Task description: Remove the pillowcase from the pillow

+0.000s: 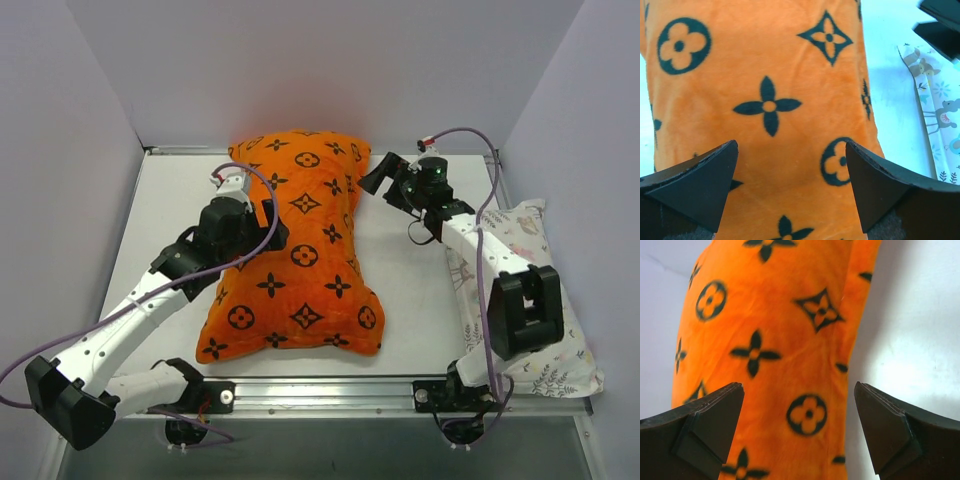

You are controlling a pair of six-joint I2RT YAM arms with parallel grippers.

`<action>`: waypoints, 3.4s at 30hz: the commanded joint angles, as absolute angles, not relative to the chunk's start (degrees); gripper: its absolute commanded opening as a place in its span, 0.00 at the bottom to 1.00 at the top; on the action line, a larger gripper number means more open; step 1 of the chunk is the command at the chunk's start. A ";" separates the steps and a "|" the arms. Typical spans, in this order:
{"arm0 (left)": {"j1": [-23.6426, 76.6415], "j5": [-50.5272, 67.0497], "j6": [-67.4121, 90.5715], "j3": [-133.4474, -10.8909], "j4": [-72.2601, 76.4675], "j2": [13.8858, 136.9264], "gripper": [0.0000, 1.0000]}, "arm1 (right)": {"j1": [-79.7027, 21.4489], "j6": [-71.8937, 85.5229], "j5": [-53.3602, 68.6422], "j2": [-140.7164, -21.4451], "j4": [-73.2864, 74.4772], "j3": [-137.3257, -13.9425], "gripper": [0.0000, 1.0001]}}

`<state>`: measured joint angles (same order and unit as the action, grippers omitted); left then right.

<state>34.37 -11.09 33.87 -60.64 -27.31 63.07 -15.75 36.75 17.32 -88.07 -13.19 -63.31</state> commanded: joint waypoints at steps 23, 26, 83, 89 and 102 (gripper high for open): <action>42.10 -26.28 40.87 -55.81 -31.46 68.91 0.51 | -17.05 54.75 26.37 -125.07 -42.79 -83.24 0.78; 40.44 -25.93 40.96 -55.02 -31.55 68.82 0.24 | -16.88 54.93 25.49 -122.00 -42.72 -80.87 0.14; 46.32 -16.16 11.60 -76.11 -41.74 62.57 0.97 | -42.01 21.27 -2.90 -89.21 19.42 -105.91 0.00; 47.11 -27.06 14.41 -75.94 -43.42 62.76 0.37 | -45.43 19.26 -6.23 -84.83 20.56 -104.59 0.00; 41.08 -39.58 15.64 -100.76 -46.93 69.94 0.00 | -48.81 16.43 -8.81 -85.57 25.48 -113.00 0.00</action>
<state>46.74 -34.37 16.03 -91.13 -50.48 64.34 -52.95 16.82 -8.84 -83.42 28.88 -105.32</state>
